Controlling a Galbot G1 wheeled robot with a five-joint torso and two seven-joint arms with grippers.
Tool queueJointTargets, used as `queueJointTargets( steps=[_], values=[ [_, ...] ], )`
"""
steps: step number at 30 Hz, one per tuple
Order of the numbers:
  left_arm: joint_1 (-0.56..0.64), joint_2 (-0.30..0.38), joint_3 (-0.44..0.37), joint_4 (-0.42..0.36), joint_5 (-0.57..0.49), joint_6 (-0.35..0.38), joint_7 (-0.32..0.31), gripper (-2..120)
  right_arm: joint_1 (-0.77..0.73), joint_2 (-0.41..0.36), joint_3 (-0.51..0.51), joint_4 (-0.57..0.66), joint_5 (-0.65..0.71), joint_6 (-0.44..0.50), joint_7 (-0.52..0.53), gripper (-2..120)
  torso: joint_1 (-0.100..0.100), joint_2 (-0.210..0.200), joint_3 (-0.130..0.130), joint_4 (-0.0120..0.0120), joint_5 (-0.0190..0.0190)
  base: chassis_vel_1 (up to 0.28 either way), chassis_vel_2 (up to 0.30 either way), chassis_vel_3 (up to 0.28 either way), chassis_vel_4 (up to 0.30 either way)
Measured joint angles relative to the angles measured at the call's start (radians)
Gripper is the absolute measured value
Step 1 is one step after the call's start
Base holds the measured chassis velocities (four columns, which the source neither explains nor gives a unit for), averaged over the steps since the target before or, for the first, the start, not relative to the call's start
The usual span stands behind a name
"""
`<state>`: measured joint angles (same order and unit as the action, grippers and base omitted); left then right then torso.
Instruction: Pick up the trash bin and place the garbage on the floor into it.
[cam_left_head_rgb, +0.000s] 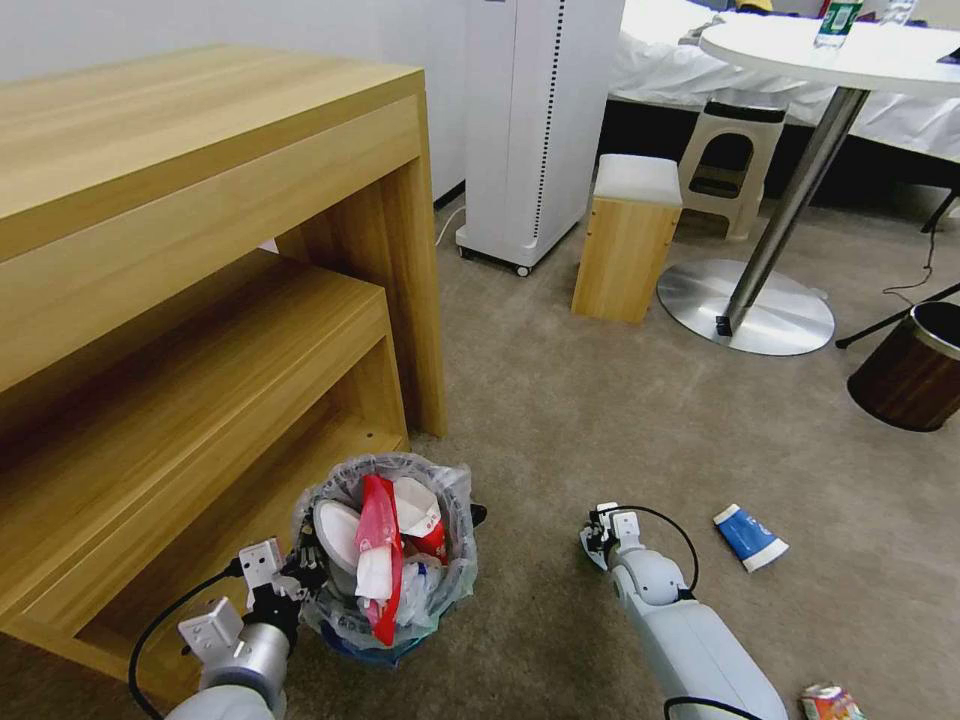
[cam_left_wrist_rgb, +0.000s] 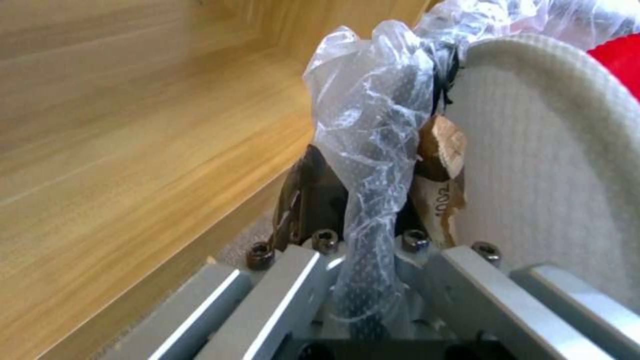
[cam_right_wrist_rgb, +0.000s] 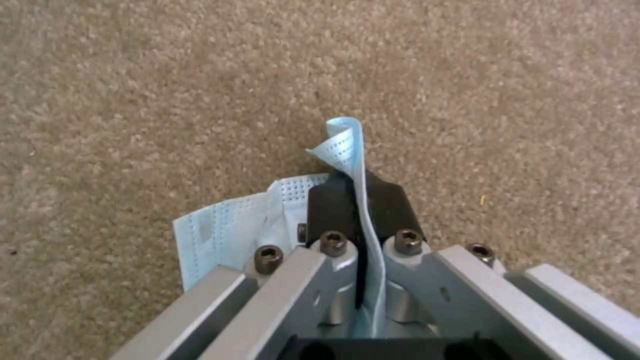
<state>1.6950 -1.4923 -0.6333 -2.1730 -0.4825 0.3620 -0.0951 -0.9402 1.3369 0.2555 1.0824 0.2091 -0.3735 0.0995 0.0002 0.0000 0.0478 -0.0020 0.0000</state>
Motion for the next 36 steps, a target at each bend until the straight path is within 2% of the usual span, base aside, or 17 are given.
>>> queueJointTargets(
  steps=[8,18,24,27,28,31,32,35,36],
  values=[
    [-0.002,-0.002,0.003,0.008,0.003,0.0,0.0,1,-0.024,-0.014,0.006,0.041,0.01,0.012,0.012,0,0.0,0.0,0.0,0.0,0.0,0.0,0.0,0.0,0.0],
    [-0.009,-0.002,0.003,0.015,0.003,-0.001,0.001,1,-0.113,-0.065,0.018,0.218,0.086,0.061,-0.001,0,0.0,0.0,0.0,0.0001,0.0,0.0,0.0,0.0,0.0],
    [-0.008,-0.003,0.009,0.015,0.008,-0.001,0.009,1,-0.176,-0.105,0.037,0.316,0.157,0.17,-0.044,0,0.0,0.0,0.0,0.0,0.0,0.0,0.0,0.0,0.0],
    [-0.007,-0.005,0.012,0.015,0.014,-0.001,0.014,1,-0.215,-0.123,0.065,0.398,0.215,0.259,-0.098,0,0.0,0.0,0.0,0.0,0.0,0.0,0.0,0.0,0.0],
    [-0.007,-0.005,0.012,0.015,0.014,-0.001,0.014,1,-0.215,-0.123,0.065,0.398,0.215,0.259,-0.098,0,0.0,0.0,0.0,0.0,0.0,0.0,0.0,0.0,0.0],
    [-0.005,-0.006,0.015,0.015,0.018,-0.001,0.016,1,-0.242,-0.131,0.087,0.467,0.264,0.347,-0.185,0,0.0,0.0,0.0,0.0,0.0,0.0,0.0,0.0,0.0],
    [-0.005,-0.006,0.015,0.015,0.018,-0.001,0.016,1,-0.242,-0.131,0.087,0.467,0.264,0.347,-0.185,0,0.0,0.0,0.0,0.0,0.0,0.0,0.0,0.0,0.0],
    [-0.007,-0.007,0.019,0.013,0.021,-0.002,0.017,1,-0.266,-0.141,0.1,0.536,0.303,0.457,-0.302,0,0.0,0.0,0.0,0.0,-0.0001,0.0,0.0,0.0,0.0],
    [-0.007,-0.007,0.019,0.013,0.021,-0.002,0.017,1,-0.266,-0.141,0.1,0.536,0.303,0.457,-0.302,0,0.0,0.0,0.0,0.0,-0.0001,0.0,0.0,0.0,0.0]
  ],
)
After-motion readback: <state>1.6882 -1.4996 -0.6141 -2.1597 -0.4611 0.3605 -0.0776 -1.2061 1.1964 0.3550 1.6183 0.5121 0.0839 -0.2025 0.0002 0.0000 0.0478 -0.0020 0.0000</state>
